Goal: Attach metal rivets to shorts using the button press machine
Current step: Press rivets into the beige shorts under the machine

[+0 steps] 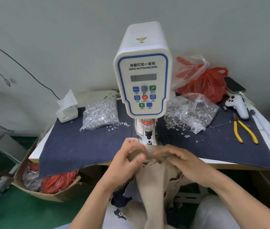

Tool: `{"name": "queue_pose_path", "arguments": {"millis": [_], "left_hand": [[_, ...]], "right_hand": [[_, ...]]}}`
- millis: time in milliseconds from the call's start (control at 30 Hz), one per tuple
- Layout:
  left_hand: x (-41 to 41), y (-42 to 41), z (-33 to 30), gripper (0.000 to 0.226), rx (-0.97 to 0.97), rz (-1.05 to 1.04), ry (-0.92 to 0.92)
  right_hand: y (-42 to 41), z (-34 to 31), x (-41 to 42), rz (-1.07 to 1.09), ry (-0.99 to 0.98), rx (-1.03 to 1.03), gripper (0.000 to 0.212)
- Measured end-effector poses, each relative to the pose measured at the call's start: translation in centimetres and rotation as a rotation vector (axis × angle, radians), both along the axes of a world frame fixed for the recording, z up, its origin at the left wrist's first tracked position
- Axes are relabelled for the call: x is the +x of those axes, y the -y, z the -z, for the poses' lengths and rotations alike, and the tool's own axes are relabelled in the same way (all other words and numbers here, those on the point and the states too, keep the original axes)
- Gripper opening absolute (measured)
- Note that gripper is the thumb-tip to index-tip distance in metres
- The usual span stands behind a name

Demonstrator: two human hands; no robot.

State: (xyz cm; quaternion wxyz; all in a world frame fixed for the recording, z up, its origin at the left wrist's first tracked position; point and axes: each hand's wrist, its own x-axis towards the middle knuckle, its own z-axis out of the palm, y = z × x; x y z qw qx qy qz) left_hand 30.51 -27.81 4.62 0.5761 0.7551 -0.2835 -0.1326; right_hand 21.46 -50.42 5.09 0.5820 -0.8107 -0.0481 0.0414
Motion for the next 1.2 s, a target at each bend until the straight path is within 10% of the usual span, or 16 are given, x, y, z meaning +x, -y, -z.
{"name": "queue_pose_path", "arguments": {"millis": [167,367,667,1200], "left_hand": [[1.0,-1.4,0.0,0.029,0.479,0.254,0.359],[0.7,-1.6,-1.0,0.016,0.518,0.287,0.520],[-0.2,-1.6,0.7,0.019,-0.183,0.237,-0.069],[1.1,1.4,4.2,0.040,-0.124,-0.146,-0.270]], "right_hand": [[1.2,-0.4,0.9,0.012,-0.026,-0.087,0.033],[1.0,-0.7,1.6,-0.179,-0.036,-0.292,0.015],[2.6,-1.5,1.5,-0.244,-0.034,-0.139,0.014],[1.6,0.9,4.5,0.018,-0.281,0.119,0.023]]}}
